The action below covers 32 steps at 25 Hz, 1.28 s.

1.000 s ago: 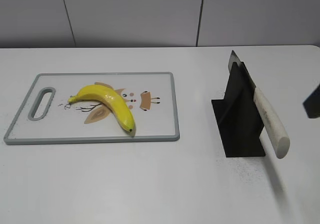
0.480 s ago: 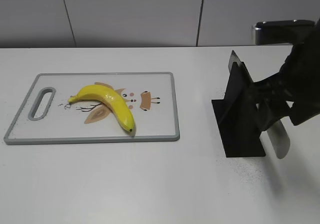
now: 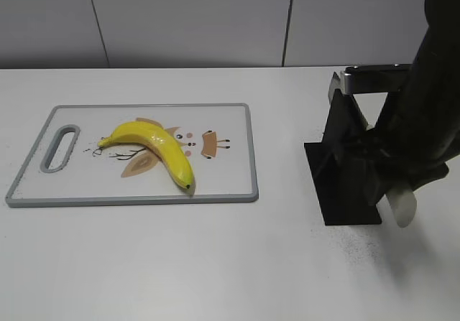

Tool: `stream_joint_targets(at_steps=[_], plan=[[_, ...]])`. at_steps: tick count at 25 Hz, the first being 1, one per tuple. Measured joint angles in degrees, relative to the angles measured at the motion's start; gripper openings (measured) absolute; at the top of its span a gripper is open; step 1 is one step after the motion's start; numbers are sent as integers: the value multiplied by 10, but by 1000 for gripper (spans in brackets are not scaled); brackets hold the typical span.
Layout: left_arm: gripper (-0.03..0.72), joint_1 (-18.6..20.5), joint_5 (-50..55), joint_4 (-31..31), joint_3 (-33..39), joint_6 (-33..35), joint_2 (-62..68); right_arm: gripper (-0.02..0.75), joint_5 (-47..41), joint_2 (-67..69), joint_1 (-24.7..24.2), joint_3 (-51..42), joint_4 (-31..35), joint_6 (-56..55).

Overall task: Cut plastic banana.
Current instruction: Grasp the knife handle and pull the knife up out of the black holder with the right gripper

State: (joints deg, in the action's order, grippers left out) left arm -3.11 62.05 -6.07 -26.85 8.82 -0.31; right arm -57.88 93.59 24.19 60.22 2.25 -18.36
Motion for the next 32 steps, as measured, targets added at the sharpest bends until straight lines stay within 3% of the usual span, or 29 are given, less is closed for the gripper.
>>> stream_joint_targets(at_steps=[1,15,26,32], plan=[[580,0,0,0,0,0,0,162,-2,0,0,0,-4,-11],[580,0,0,-1,0,0,0,162,-5,-67,-1,0,22,-47],[580,0,0,-1,0,0,0,162,-9,-156,0,4,-1,-77],[580,0,-14,0,-6,0,1,162,-20,-180,0,47,-7,-15]])
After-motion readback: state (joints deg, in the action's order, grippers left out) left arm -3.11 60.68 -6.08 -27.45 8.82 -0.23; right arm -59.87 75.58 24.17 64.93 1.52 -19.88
